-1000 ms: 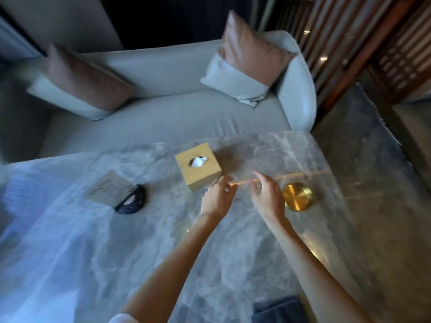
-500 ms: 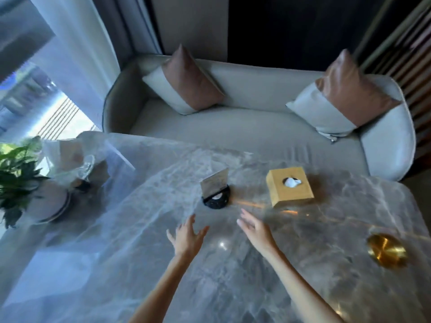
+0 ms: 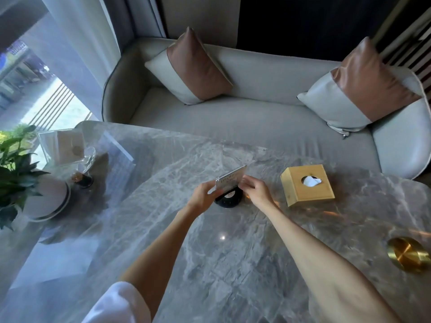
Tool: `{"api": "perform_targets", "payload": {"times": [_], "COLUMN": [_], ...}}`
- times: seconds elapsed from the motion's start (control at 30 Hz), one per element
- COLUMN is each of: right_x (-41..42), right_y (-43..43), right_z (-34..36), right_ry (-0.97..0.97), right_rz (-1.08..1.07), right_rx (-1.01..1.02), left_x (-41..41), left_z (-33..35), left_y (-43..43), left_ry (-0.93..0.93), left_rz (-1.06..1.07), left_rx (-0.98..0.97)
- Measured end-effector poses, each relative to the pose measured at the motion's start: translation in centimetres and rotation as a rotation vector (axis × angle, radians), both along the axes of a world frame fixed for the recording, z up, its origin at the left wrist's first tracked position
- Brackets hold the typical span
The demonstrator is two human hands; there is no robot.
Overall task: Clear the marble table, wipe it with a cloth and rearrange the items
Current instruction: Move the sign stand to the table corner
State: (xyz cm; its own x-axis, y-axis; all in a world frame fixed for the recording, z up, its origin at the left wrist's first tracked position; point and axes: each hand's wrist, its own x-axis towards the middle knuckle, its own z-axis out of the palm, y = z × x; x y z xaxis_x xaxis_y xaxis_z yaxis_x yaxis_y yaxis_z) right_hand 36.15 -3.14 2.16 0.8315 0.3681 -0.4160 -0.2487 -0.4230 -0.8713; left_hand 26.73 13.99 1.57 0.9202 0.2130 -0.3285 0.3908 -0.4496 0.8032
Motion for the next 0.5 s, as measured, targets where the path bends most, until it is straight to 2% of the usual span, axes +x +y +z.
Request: {"api": "perform_targets", "payload": {"times": [0.17,0.23,0.33,0.5], "right_x": [1.0,1.4,2.2,2.4], "right_y": [0.5,0.4,-1.3,-6.5], "right_z": [0.6,0.5,0.6,-0.4], "right_ry": [-0.056,-0.024,0.096,0.447], "right_rz": [0.018,0.008,-0.007,-0.040], "right_rx": [-0.092,-0.015,0.177,0.395], "left_x": [0.7,1.2,2.3,4.3], "left_z": [0.6,1.5,2.6,6.0], "left_y": [-0.9,-0.8,-0.2,-1.9], "left_ry": [0.053,0.042,0.016,0.006], "left_rz": [0.114,0.177,0.184,-0.003], "left_rx": [-0.006,0.003,-0.007,-0.096]}}
